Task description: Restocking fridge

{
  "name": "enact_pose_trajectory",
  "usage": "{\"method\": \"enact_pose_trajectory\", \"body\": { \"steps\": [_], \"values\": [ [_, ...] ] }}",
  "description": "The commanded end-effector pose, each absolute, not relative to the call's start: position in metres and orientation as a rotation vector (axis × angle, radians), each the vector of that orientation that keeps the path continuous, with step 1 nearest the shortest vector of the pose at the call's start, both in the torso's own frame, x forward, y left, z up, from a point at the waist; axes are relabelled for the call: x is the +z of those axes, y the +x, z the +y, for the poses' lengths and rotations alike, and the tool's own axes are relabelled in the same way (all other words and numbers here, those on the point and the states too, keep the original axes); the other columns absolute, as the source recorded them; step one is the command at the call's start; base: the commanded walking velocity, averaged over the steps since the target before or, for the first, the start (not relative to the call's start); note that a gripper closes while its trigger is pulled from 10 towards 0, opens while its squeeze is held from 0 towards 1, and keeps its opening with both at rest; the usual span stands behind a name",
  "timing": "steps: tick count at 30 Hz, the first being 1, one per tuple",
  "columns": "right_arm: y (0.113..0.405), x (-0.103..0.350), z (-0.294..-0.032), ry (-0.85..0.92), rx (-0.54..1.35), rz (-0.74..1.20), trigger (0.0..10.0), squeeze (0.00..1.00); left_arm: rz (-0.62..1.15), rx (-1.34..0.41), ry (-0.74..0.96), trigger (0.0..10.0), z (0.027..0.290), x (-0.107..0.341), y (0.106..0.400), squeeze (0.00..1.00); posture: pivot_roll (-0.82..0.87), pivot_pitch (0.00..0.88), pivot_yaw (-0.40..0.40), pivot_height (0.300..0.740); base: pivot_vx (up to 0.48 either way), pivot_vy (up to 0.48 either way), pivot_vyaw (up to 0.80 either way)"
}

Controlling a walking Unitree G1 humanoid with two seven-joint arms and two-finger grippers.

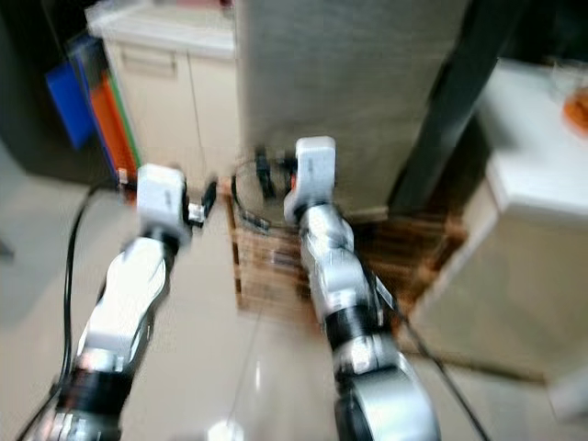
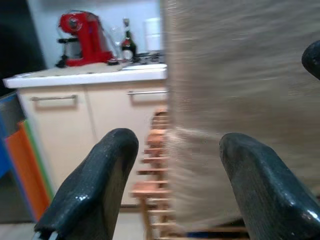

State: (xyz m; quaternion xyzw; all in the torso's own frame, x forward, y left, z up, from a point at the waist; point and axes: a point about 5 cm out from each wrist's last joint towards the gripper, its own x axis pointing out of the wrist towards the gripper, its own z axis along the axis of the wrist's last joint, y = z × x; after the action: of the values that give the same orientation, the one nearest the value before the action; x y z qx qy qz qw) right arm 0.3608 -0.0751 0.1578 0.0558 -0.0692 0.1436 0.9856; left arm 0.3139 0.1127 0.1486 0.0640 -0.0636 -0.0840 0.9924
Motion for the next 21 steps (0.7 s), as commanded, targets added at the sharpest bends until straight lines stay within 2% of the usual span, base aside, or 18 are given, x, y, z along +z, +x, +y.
{"method": "enact_pose_trajectory", "body": {
  "steps": [1, 5, 13, 15, 21],
  "values": [
    [0.363, 0.161, -0.076, 0.122, 0.287, -0.138, 10.0, 0.0, -0.151, -0.174, 0.128, 10.0, 0.113, 0.154, 0.314, 0.0, 0.06, 0.0, -0.064, 0.74, 0.435, 0.0, 0.0],
    [0.362, 0.158, -0.075, 0.12, 0.288, -0.131, 10.0, 0.0, -0.163, -0.179, 0.165, 10.0, 0.111, 0.154, 0.313, 0.0, 0.06, 0.0, -0.063, 0.74, 0.434, 0.0, 0.0],
    [0.357, 0.151, -0.084, 0.12, 0.281, -0.118, 10.0, 0.0, -0.102, -0.171, 0.148, 10.0, 0.111, 0.147, 0.319, 0.0, 0.05, 0.0, -0.059, 0.74, 0.0, 0.0, 0.0],
    [0.355, 0.148, -0.087, 0.115, 0.281, -0.101, 10.0, 0.0, -0.107, -0.186, 0.147, 10.0, 0.111, 0.148, 0.32, 0.0, 0.05, 0.0, -0.056, 0.74, 0.0, 0.296, 0.0],
    [0.349, 0.143, -0.09, 0.132, 0.277, -0.095, 10.0, 0.0, -0.115, -0.204, 0.155, 10.0, 0.111, 0.149, 0.322, 0.0, 0.05, 0.0, -0.049, 0.74, 0.0, 0.48, -0.67]
  ]
}}
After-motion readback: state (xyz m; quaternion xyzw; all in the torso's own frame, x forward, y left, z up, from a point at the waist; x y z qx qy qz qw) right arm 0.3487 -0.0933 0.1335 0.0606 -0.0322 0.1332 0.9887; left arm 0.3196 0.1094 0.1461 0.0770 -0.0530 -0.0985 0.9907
